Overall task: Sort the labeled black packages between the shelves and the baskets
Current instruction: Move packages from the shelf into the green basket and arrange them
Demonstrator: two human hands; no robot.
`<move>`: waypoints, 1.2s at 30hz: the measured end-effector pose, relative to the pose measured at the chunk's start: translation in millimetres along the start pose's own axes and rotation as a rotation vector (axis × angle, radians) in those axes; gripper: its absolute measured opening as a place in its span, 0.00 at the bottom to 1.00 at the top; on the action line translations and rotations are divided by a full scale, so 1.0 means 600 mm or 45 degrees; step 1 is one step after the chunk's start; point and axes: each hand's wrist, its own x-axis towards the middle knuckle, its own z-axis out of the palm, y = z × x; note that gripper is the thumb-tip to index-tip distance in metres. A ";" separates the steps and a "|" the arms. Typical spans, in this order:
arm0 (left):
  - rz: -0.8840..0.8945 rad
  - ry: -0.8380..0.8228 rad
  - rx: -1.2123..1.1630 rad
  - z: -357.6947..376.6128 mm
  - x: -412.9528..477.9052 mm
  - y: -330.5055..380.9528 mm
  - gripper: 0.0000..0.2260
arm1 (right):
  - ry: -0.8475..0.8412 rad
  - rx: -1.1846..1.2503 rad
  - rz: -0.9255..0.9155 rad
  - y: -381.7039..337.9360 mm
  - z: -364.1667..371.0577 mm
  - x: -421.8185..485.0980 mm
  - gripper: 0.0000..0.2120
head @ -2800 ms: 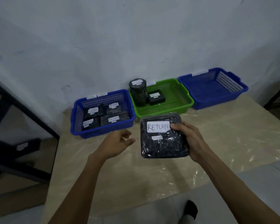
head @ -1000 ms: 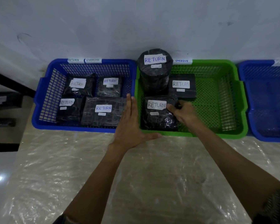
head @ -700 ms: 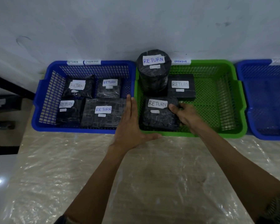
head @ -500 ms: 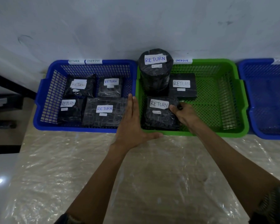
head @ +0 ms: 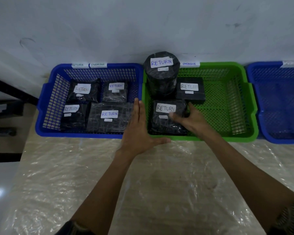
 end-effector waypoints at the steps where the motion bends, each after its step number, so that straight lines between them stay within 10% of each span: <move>1: 0.001 0.000 0.000 0.000 0.000 -0.001 0.65 | -0.044 -0.069 -0.043 0.004 0.003 0.000 0.45; 6: -0.005 0.002 -0.001 0.003 0.001 -0.003 0.66 | -0.056 -0.365 -0.070 0.024 0.016 0.017 0.57; 29: -0.018 -0.007 0.010 0.000 0.001 -0.002 0.66 | -0.058 -0.349 0.020 0.008 0.010 0.000 0.59; 36: -0.016 0.021 -0.028 0.002 -0.002 -0.002 0.66 | 0.223 -1.093 -0.470 -0.007 0.012 -0.045 0.38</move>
